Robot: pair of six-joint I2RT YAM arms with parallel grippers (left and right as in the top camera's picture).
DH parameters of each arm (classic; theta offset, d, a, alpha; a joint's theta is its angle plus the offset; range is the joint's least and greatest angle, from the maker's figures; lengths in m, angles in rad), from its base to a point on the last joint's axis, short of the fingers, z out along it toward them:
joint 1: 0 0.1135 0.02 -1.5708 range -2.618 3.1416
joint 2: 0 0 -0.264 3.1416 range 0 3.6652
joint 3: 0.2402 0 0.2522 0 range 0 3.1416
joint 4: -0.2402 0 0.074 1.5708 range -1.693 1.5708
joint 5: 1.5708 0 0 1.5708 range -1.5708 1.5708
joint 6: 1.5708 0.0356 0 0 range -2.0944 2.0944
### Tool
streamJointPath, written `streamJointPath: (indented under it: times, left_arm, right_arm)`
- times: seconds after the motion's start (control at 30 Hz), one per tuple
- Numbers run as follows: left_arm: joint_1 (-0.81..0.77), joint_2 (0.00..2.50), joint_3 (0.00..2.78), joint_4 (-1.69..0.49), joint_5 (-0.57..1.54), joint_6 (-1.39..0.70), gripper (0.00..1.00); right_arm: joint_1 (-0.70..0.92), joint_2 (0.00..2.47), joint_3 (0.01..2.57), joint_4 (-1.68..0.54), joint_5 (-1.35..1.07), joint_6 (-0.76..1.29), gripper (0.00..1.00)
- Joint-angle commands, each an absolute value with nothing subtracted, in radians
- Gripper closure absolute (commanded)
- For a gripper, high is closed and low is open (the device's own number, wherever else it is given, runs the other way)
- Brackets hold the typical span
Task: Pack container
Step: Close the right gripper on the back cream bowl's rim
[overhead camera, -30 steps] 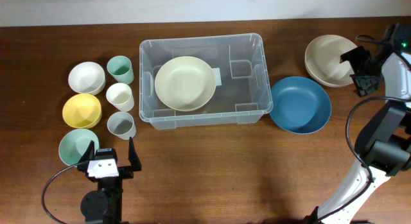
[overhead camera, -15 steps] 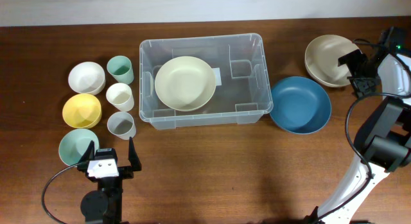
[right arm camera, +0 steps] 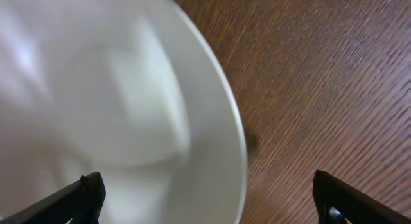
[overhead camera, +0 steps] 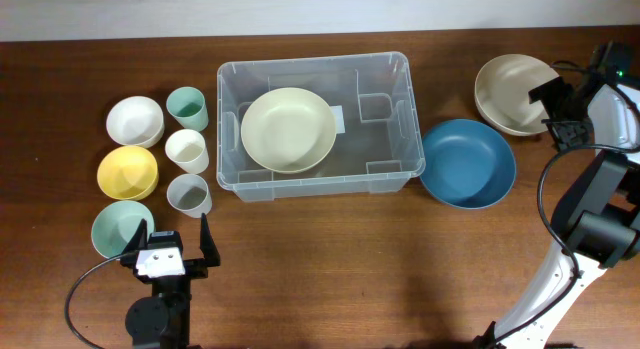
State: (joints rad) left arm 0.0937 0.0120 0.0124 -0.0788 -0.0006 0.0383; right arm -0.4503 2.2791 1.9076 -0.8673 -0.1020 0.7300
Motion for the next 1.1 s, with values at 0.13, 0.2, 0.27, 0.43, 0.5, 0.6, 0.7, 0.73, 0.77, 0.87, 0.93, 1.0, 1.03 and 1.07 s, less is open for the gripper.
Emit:
streamJointPath:
  times: [0.13,0.2,0.27,0.43,0.5,0.6,0.7,0.73,0.77,0.87,0.93,1.0,1.03,1.07]
  left_arm:
    - [0.094,0.005,0.009,-0.083,0.003,0.054,0.00]
    - [0.094,0.005,0.009,-0.083,0.003,0.054,0.00]
    - [0.094,0.005,0.009,-0.083,0.003,0.054,0.00]
    - [0.094,0.005,0.009,-0.083,0.003,0.054,0.00]
    - [0.094,0.005,0.009,-0.083,0.003,0.054,0.00]
    - [0.094,0.005,0.009,-0.083,0.003,0.054,0.00]
    - [0.094,0.005,0.009,-0.083,0.003,0.054,0.00]
    - [0.094,0.005,0.009,-0.083,0.003,0.054,0.00]
    - [0.094,0.005,0.009,-0.083,0.003,0.054,0.00]
    - [0.094,0.005,0.009,-0.083,0.003,0.054,0.00]
    - [0.094,0.005,0.009,-0.083,0.003,0.054,0.00]
    - [0.094,0.005,0.009,-0.083,0.003,0.054,0.00]
    - [0.094,0.005,0.009,-0.083,0.003,0.054,0.00]
    - [0.094,0.005,0.009,-0.083,0.003,0.054,0.00]
  right_arm:
    - [-0.452,2.299,1.845,-0.829,-0.046,0.709,0.01]
    - [-0.452,2.299,1.841,-0.829,-0.044,0.709,0.01]
    - [-0.452,2.299,1.840,-0.830,-0.044,0.707,0.01]
    - [-0.452,2.299,1.840,-0.828,-0.044,0.707,0.01]
    - [-0.452,2.299,1.840,-0.828,-0.044,0.707,0.01]
    - [-0.450,2.310,1.840,-0.825,-0.044,0.707,0.01]
    - [-0.450,2.326,1.840,-0.820,-0.049,0.707,0.00]
    - [-0.450,2.330,1.840,-0.820,-0.048,0.707,0.00]
    - [-0.450,2.331,1.840,-0.821,-0.049,0.707,0.00]
    - [-0.450,2.331,1.840,-0.812,-0.052,0.707,0.00]
    - [-0.450,2.331,1.840,-0.805,-0.057,0.707,0.00]
    - [-0.450,2.331,1.840,-0.803,-0.056,0.707,0.01]
    - [-0.450,2.331,1.840,-0.802,-0.056,0.707,0.03]
    - [-0.450,2.331,1.840,-0.802,-0.056,0.707,0.05]
